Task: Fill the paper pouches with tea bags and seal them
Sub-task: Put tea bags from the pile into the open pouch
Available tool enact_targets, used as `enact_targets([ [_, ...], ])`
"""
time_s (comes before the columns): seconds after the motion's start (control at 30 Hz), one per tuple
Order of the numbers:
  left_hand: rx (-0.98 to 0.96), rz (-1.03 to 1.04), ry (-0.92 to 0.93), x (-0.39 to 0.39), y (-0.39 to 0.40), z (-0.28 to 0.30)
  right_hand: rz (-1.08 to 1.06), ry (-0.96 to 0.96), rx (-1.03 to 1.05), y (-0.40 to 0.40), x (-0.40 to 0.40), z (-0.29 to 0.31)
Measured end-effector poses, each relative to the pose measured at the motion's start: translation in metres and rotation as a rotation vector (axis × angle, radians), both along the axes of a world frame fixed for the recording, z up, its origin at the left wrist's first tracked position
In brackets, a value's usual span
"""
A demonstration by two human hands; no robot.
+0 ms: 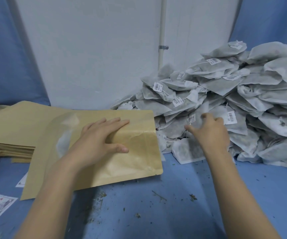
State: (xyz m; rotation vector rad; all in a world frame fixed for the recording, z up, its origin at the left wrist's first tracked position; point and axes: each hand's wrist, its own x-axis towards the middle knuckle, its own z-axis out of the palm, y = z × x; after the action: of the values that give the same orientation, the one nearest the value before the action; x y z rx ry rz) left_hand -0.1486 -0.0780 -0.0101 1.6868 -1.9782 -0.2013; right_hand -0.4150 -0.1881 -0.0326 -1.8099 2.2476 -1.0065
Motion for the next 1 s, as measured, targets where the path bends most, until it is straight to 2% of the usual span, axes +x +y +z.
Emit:
enact_targets([
  [0.07, -0.009, 0.007, 0.041, 0.0, 0.002, 0.003, 0.038, 0.027, 0.016, -0.002, 0.003, -0.009],
  [0.17, -0.042, 0.015, 0.087, 0.001, 0.005, 0.005, 0.103, -0.11, -0.094, -0.005, -0.001, -0.007],
  [0.27, -0.069, 0.034, 0.113, 0.004, 0.006, 0.006, 0.254, -0.474, -0.137, -0.003, -0.025, 0.013],
  [0.37, -0.075, 0.034, 0.134, 0.005, 0.007, 0.007, 0.612, -0.865, -0.07, 0.009, -0.053, 0.034],
  [0.43, -0.073, 0.037, 0.142, 0.006, 0.008, 0.008, 0.85, -0.965, 0.028, 0.017, -0.061, 0.037],
  [0.57, -0.066, 0.004, 0.158, 0.003, 0.011, 0.011, 1.053, -0.932, 0.233, 0.02, -0.042, 0.028],
  [0.67, -0.069, -0.033, 0.181, 0.001, 0.011, 0.012, 1.144, -0.806, 0.351, 0.022, -0.015, 0.025],
  [0.8, -0.075, -0.093, 0.175, -0.003, 0.01, 0.013, 0.956, -0.491, 0.315, 0.027, 0.021, 0.022],
  [0.9, -0.096, -0.094, 0.149, -0.003, 0.007, 0.012, 0.878, -0.43, 0.4, 0.034, 0.037, 0.021],
  [1.0, -0.096, -0.097, 0.172, -0.002, 0.007, 0.011, 0.865, -0.447, 0.445, 0.038, 0.044, 0.022],
])
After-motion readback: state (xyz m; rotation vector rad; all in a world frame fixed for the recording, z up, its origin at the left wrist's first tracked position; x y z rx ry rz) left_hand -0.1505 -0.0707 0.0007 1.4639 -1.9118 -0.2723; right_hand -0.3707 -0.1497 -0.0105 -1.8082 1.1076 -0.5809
